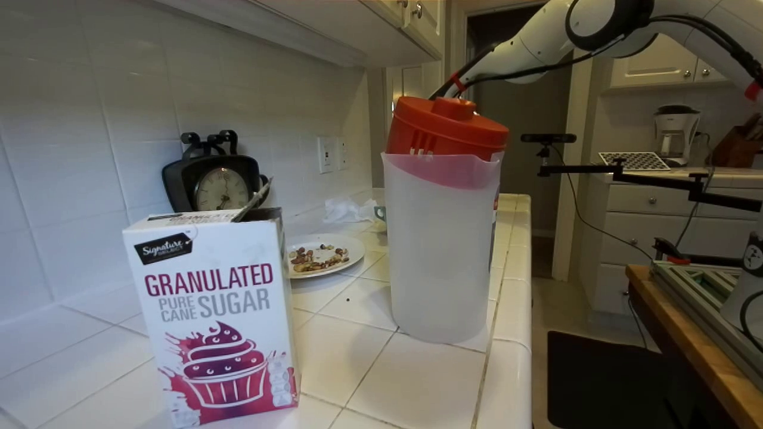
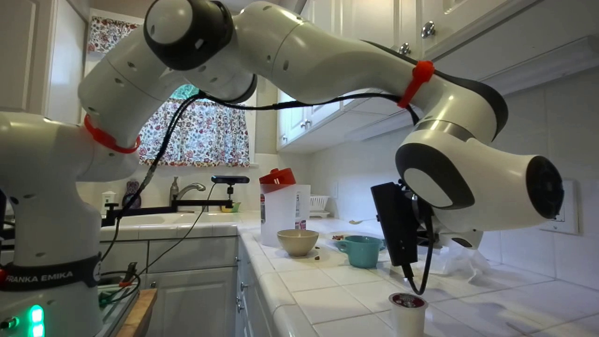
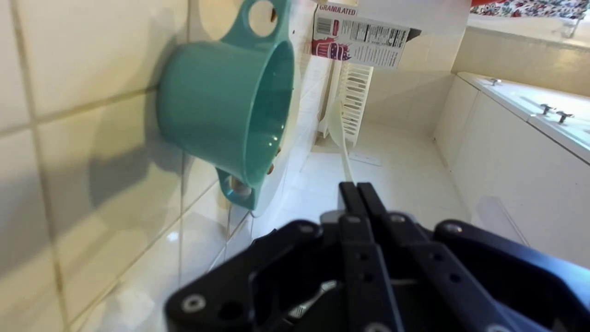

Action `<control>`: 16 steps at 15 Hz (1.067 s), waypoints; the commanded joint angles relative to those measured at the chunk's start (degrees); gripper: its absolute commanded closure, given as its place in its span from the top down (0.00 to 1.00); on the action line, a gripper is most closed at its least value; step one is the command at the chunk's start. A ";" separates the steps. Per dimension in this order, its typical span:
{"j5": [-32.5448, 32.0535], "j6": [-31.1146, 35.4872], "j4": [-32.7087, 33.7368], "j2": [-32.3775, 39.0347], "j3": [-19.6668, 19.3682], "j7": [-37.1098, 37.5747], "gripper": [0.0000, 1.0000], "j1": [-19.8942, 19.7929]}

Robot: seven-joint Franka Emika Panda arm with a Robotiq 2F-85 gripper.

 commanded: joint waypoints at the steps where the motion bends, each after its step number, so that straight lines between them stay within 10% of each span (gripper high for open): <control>1: 1.62 0.34 -6.50 -4.53 -3.37 -3.81 0.01 1.18; 16: 2.70 1.60 -9.31 -8.35 -8.21 -3.82 0.01 3.15</control>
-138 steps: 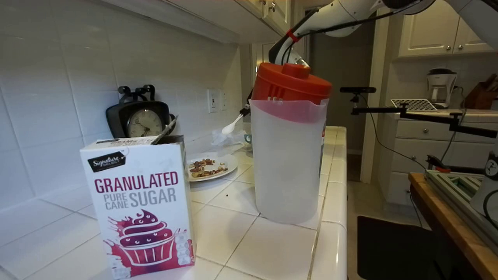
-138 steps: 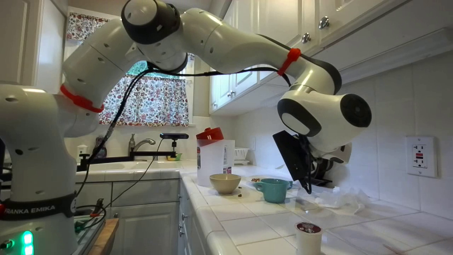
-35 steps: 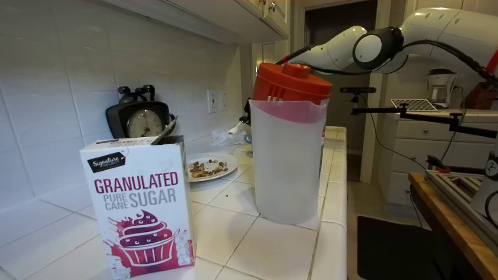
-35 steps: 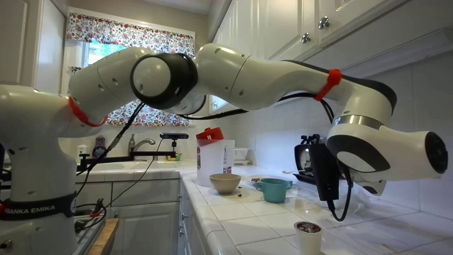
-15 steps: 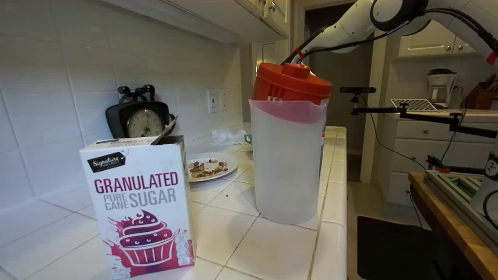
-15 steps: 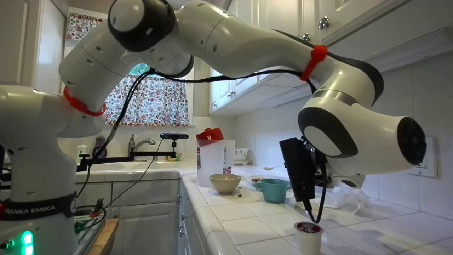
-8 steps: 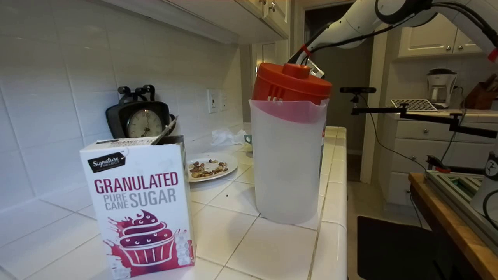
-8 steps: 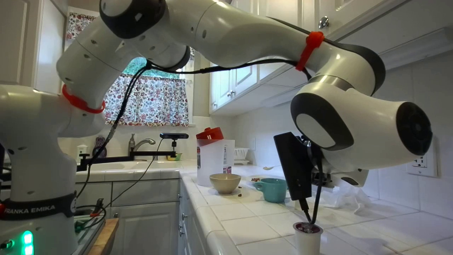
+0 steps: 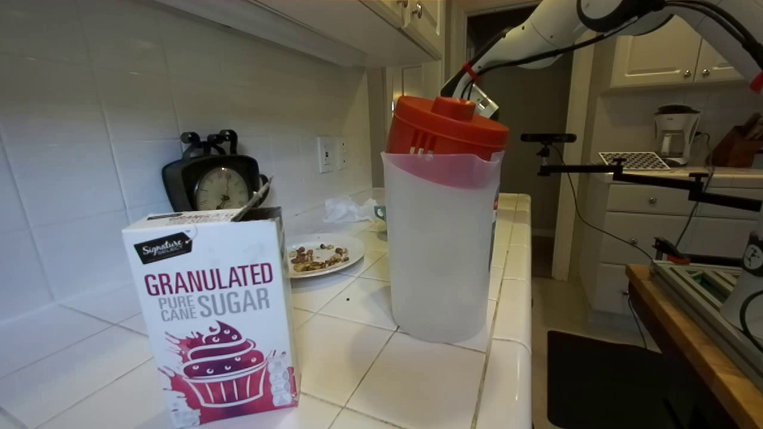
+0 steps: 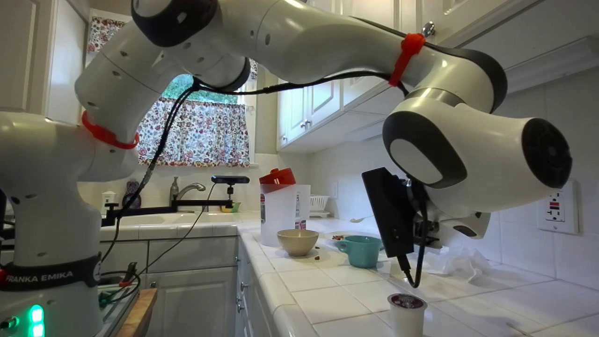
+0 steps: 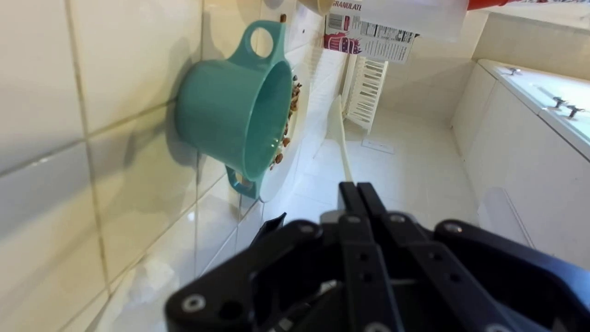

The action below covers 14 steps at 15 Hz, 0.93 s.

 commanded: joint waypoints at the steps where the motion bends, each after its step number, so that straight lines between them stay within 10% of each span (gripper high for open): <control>1: 1.55 1.71 -2.75 -2.29 -1.64 -1.42 0.01 1.38; 14: 0.72 7.59 -4.32 -4.89 -3.37 -1.56 0.01 2.95</control>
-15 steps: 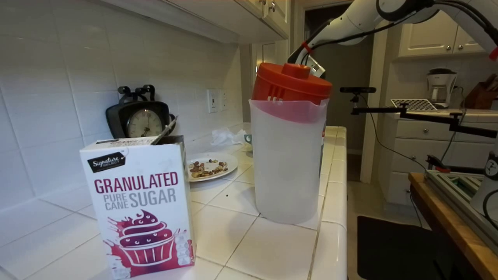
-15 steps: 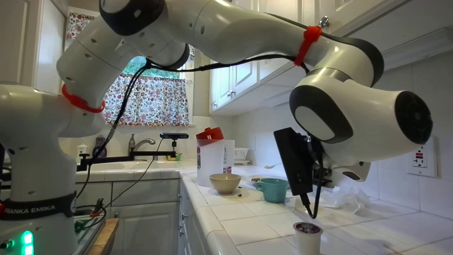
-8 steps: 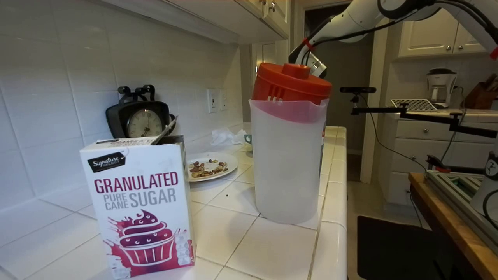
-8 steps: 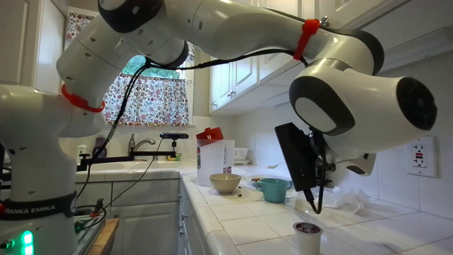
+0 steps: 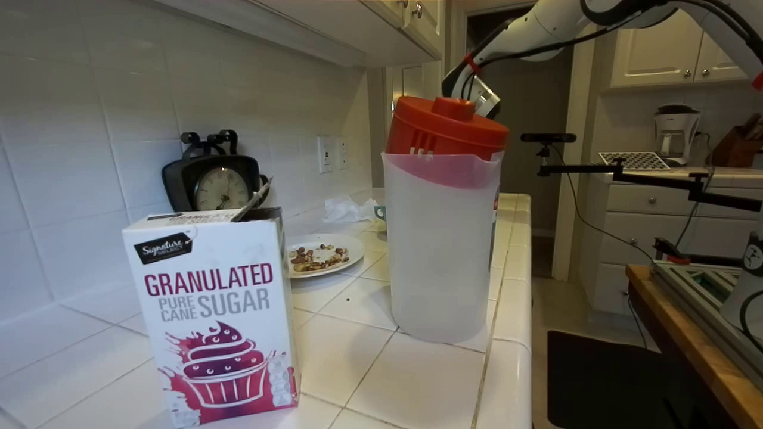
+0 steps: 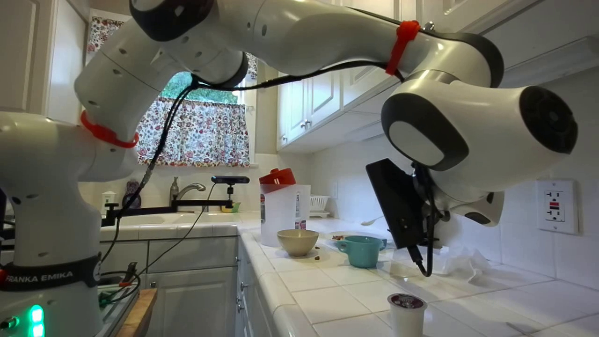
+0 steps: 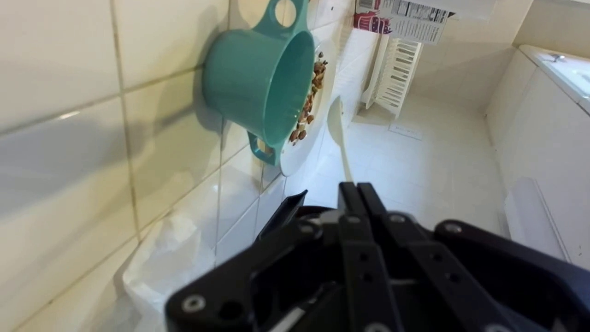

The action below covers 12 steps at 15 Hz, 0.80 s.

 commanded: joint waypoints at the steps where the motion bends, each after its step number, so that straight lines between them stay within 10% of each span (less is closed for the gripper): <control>1: 0.63 3.72 -4.24 -3.16 -1.20 -1.63 0.01 1.59; 12: -1.02 7.17 -8.46 -6.99 -2.52 -1.78 0.01 2.92</control>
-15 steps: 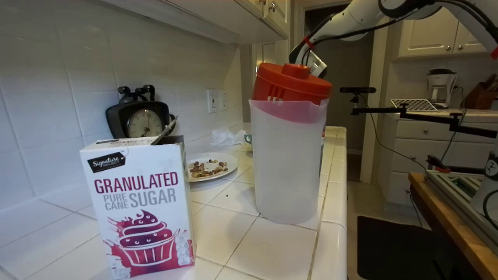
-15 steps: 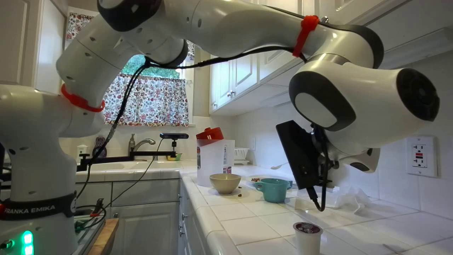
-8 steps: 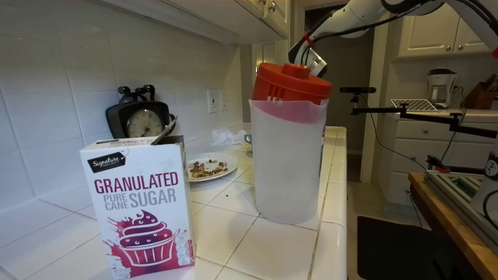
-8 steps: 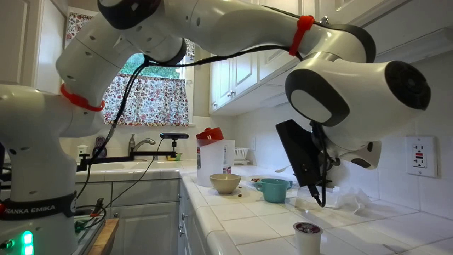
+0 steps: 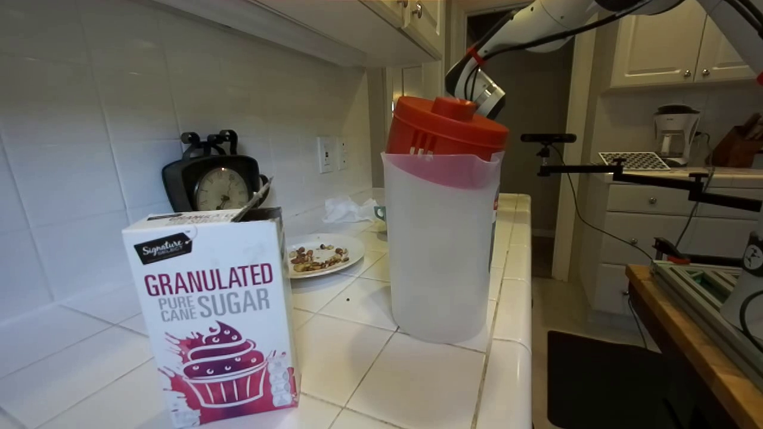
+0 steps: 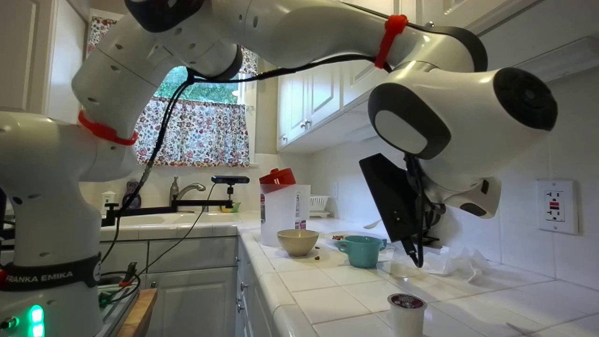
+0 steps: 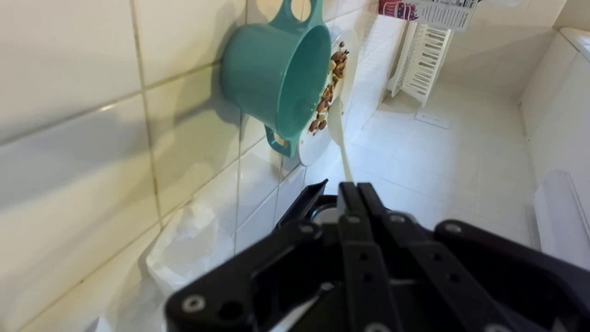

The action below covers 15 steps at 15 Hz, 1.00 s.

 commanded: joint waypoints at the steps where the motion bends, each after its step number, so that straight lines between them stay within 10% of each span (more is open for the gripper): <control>1: -0.69 2.48 -3.94 -3.26 -1.07 -1.78 0.01 1.35; 15: -8.99 13.20 -8.45 -9.94 -1.55 -0.02 0.01 6.04</control>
